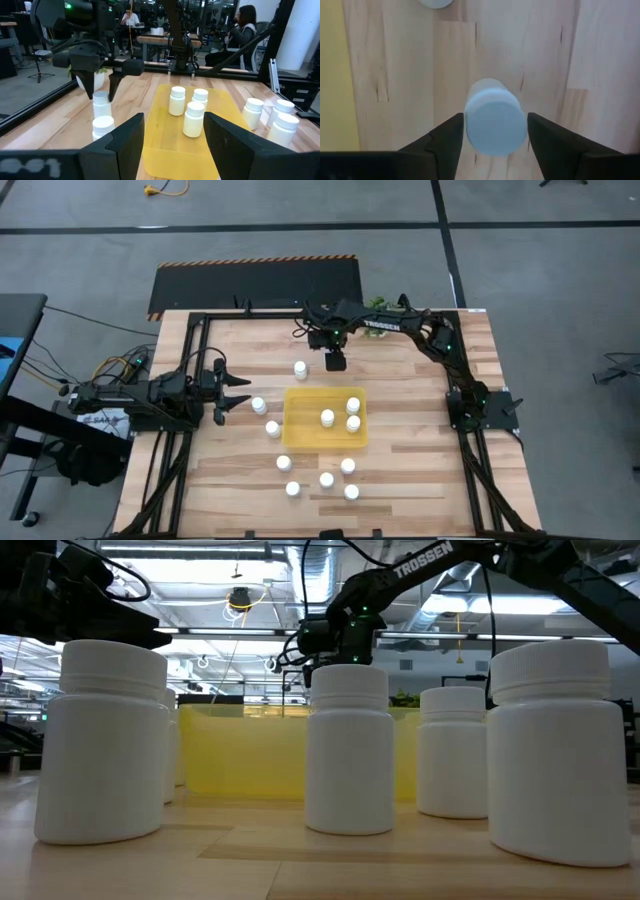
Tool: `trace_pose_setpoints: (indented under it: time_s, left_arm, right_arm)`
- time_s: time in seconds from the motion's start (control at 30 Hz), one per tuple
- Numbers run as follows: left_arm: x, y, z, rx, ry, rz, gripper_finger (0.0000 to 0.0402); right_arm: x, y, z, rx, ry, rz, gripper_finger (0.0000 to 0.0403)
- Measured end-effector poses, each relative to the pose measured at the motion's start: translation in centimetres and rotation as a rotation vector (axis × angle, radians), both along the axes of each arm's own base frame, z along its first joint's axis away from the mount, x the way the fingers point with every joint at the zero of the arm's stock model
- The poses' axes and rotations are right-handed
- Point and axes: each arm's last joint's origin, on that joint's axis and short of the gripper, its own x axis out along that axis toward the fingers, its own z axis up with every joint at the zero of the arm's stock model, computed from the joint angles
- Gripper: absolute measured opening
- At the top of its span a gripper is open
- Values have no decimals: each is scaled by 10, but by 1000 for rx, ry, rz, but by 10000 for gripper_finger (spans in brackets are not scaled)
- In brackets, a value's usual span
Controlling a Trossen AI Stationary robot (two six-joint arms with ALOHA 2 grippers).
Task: Pick and place pill bottles into a basket
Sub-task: Put the white pill bottle into the yellow bin
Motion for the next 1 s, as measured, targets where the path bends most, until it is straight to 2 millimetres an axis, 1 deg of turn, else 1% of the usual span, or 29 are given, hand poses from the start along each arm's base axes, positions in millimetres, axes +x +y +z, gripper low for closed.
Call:
trace_pose_setpoints:
  time_s: [0.17,0.27,0.37,0.53,0.6,0.73,0.9,1.0]
  left_arm:
    - [0,0,0,0,0,0,194]
    - [0,0,0,0,0,0,194]
    - [0,-1,0,1,-4,-18,194]
    - [0,-3,1,40,-17,-120,194]
    - [0,-4,1,40,-21,-142,194]
    - [0,-6,1,42,-26,-200,194]
    - [0,-7,2,41,-32,-242,194]
    - [0,-7,2,41,-33,-243,194]
  right_arm:
    - [0,0,0,1,-3,0,168]
    - [0,0,0,2,-5,0,151]
    - [0,0,0,2,-5,0,152]
    - [0,0,0,5,3,1,178]
    - [-1,1,0,9,11,1,175]
    - [-2,1,0,12,19,2,150]
    - [-4,3,0,22,44,3,150]
    - [-6,5,2,32,66,5,159]
